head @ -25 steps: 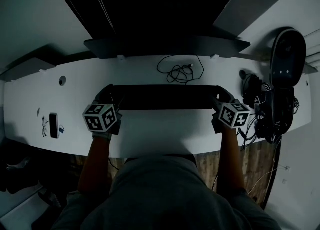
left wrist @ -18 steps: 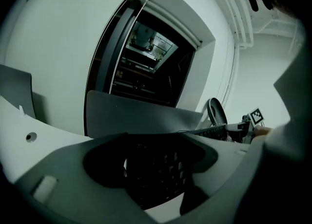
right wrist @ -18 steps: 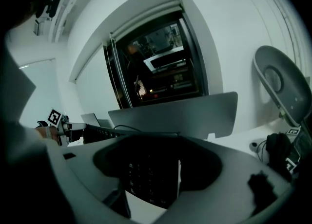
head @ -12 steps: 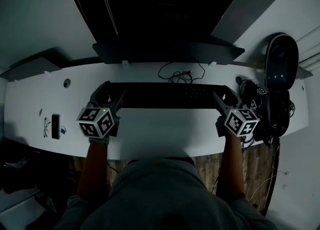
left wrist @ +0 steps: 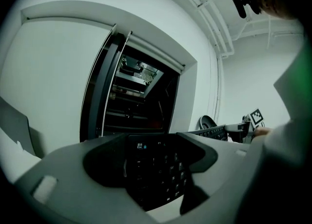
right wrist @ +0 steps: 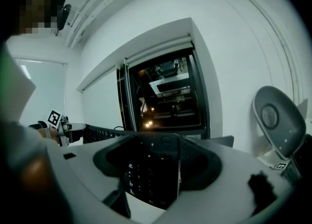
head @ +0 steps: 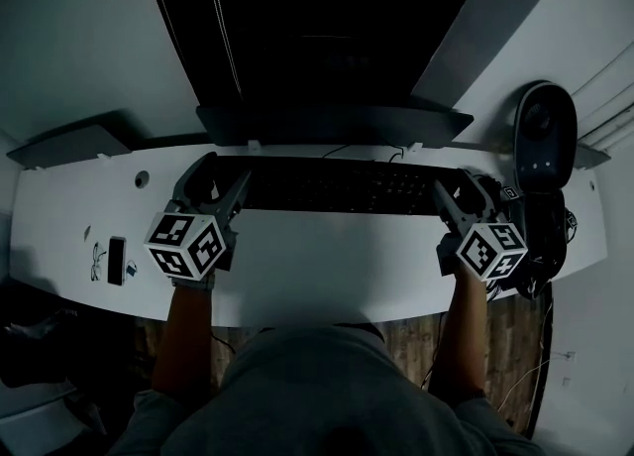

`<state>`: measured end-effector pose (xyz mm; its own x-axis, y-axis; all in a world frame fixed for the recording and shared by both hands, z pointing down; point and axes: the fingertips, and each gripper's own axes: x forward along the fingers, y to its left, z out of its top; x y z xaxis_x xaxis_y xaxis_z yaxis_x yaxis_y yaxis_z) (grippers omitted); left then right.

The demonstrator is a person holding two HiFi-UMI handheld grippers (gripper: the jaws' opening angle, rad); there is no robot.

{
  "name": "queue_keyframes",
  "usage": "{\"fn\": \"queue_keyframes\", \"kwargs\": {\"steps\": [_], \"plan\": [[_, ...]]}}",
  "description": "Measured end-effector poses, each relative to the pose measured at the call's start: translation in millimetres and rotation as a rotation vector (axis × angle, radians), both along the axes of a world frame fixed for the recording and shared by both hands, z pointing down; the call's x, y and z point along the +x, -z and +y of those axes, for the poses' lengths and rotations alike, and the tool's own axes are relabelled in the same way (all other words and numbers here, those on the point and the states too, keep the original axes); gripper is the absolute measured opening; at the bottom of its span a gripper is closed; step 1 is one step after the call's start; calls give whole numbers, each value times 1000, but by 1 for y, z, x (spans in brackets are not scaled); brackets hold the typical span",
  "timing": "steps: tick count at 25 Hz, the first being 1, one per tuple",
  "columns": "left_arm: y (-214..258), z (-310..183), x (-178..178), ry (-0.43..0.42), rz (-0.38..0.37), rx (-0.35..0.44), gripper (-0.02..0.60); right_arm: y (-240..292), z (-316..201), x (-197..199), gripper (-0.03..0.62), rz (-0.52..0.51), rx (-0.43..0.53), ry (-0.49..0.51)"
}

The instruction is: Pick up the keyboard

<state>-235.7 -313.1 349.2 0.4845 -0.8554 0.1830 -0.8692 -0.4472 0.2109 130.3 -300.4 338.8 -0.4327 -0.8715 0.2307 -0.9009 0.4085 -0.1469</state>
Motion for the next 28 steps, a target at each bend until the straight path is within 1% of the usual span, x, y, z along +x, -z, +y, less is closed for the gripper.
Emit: {"fn": "queue_keyframes", "kwargs": {"steps": [6, 10, 22, 28], "plan": [[48, -5, 6, 4, 9, 62, 296, 52, -5, 7, 282, 11, 83, -1], [70, -3, 3, 2, 6, 96, 298, 74, -1, 3, 282, 11, 117, -2], [98, 7, -10, -9, 4, 154, 298, 102, 12, -10, 282, 12, 191, -12], [105, 9, -12, -11, 0, 171, 298, 107, 16, -12, 282, 11, 208, -14]]}}
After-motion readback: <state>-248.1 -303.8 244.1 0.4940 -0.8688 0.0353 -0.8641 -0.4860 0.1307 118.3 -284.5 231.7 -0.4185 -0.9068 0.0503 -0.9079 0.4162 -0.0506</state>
